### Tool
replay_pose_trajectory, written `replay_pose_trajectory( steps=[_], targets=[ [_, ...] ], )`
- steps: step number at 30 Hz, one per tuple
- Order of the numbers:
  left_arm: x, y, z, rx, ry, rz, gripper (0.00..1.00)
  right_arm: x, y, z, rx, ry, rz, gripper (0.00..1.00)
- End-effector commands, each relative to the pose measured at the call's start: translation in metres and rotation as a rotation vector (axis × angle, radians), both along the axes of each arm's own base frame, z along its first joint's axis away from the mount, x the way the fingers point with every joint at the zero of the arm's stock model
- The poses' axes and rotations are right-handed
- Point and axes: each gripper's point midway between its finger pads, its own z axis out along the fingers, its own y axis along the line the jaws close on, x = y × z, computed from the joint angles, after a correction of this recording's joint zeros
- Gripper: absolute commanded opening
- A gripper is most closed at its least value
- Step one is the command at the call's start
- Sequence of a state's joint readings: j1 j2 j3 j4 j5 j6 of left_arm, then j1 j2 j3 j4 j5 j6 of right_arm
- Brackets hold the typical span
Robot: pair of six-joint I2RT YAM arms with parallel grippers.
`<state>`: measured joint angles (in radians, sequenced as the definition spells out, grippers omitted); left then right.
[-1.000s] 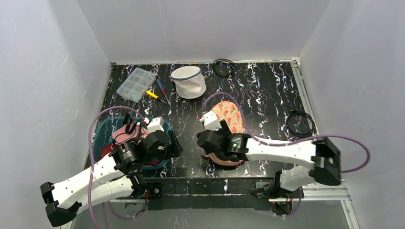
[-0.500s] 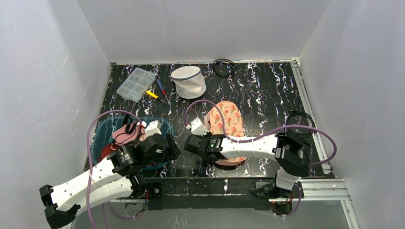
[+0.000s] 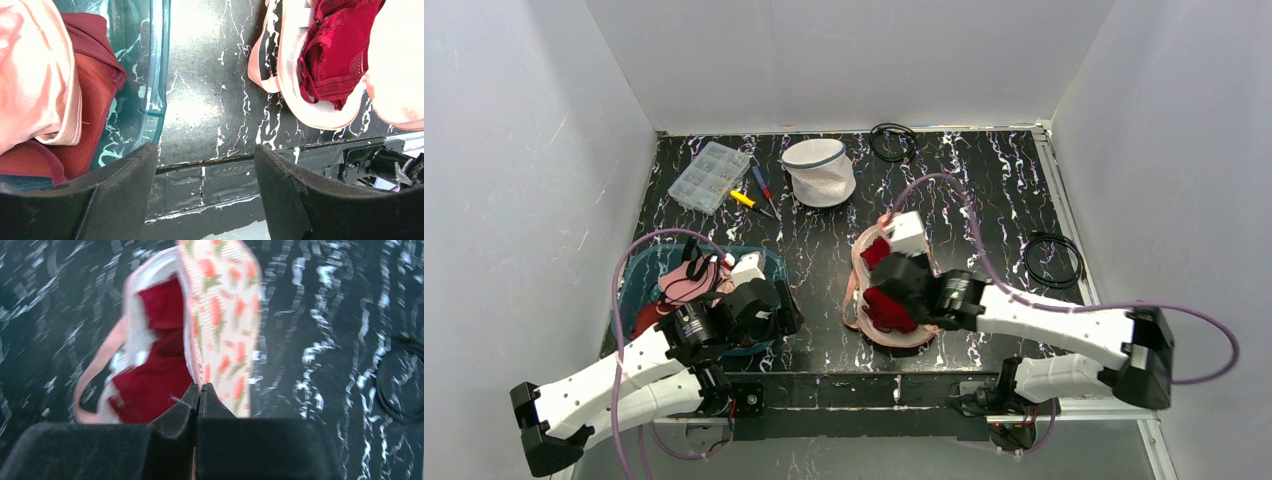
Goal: Unzip the laundry bag and remove the bra
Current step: Open the laundry bag at the center of the board.
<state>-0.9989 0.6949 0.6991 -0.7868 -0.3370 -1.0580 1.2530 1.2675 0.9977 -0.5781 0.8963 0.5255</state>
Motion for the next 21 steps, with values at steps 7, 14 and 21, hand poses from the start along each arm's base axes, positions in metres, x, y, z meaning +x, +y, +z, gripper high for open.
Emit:
replay_pose_trajectory(
  steps=[7,14,21],
  targets=[
    [0.005,-0.003,0.001,0.014,-0.008,0.012,0.68,0.046,-0.159,-0.01,0.178,-0.026,-0.487,0.02],
    [0.007,-0.003,0.009,0.025,-0.031,-0.01,0.69,0.05,-0.185,0.001,0.235,-0.024,-0.58,0.81],
    [0.014,0.006,0.028,0.054,-0.093,-0.006,0.69,0.053,-0.126,0.065,0.409,-0.011,-0.248,0.85]
  ],
)
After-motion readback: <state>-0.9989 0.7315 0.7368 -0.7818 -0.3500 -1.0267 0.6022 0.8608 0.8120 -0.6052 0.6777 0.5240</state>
